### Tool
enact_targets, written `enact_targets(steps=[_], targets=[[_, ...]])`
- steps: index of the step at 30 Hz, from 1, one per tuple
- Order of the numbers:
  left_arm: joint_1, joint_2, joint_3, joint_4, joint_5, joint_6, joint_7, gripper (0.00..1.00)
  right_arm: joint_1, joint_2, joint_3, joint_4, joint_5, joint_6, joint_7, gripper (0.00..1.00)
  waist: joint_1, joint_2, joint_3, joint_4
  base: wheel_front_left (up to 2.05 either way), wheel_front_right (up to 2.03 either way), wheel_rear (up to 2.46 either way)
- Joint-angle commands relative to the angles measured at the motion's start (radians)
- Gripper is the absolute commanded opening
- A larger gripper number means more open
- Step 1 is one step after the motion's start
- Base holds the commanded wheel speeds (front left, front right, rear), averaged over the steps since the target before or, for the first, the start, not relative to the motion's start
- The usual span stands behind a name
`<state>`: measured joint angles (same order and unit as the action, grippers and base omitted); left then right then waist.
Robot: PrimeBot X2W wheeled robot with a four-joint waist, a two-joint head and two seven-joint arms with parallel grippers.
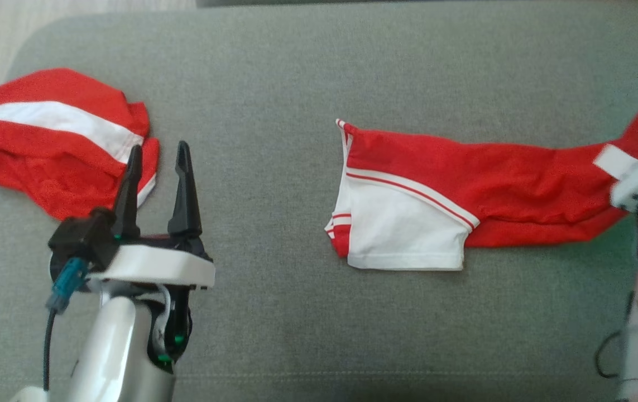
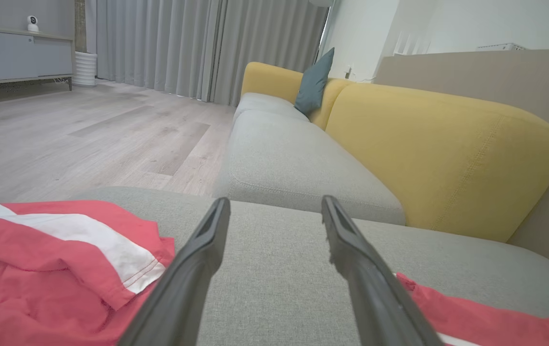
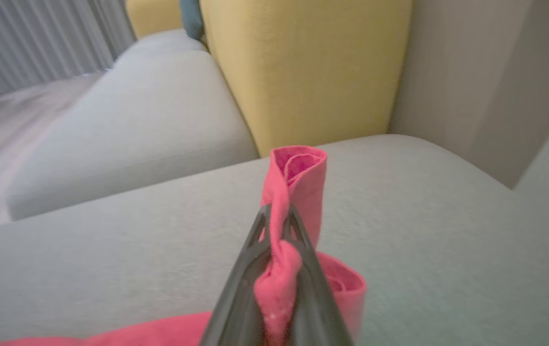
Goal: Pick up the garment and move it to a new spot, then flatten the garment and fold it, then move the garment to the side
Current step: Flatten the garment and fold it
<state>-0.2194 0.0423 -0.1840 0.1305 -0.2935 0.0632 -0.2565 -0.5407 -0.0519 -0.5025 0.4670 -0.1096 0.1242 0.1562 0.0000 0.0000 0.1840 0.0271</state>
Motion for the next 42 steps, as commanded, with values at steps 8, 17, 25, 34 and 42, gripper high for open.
enact_targets(steps=[8, 17, 25, 34, 42], targets=[[0.024, 0.008, 0.026, -0.027, -0.019, 0.01, -0.005, 1.0, 0.044, 0.001, 0.382, -0.108, 0.345, 0.007, 0.044, 0.0, 0.0, 0.0, -0.061, 0.026, 0.0, 0.0, 0.0], [0.028, 0.008, 0.003, -0.022, -0.023, 0.008, -0.005, 1.0, 0.069, 0.002, 0.682, -0.022, 0.588, 0.007, -0.094, 0.0, 0.0, 0.0, -0.062, 0.065, 0.0, 0.0, 0.0], [0.034, 0.008, -0.01, -0.011, -0.023, 0.009, -0.005, 1.0, 0.031, 0.002, 0.878, 0.156, 0.738, 0.007, -0.22, 0.0, 0.0, 0.0, -0.056, 0.109, 0.0, 0.0, 0.0], [0.031, 0.008, -0.022, -0.005, -0.027, 0.01, -0.005, 1.0, -0.041, 0.002, 1.074, 0.321, 0.862, 0.007, -0.311, 0.92, 0.0, 0.0, -0.045, 0.145, 0.0, 0.0, 0.0], [0.038, 0.008, -0.007, 0.002, -0.026, 0.013, -0.005, 1.0, -0.077, 0.002, 1.207, 0.326, 0.978, 0.007, -0.316, 1.0, 0.0, 0.0, -0.05, 0.132, 0.0, 0.0, 0.0]])
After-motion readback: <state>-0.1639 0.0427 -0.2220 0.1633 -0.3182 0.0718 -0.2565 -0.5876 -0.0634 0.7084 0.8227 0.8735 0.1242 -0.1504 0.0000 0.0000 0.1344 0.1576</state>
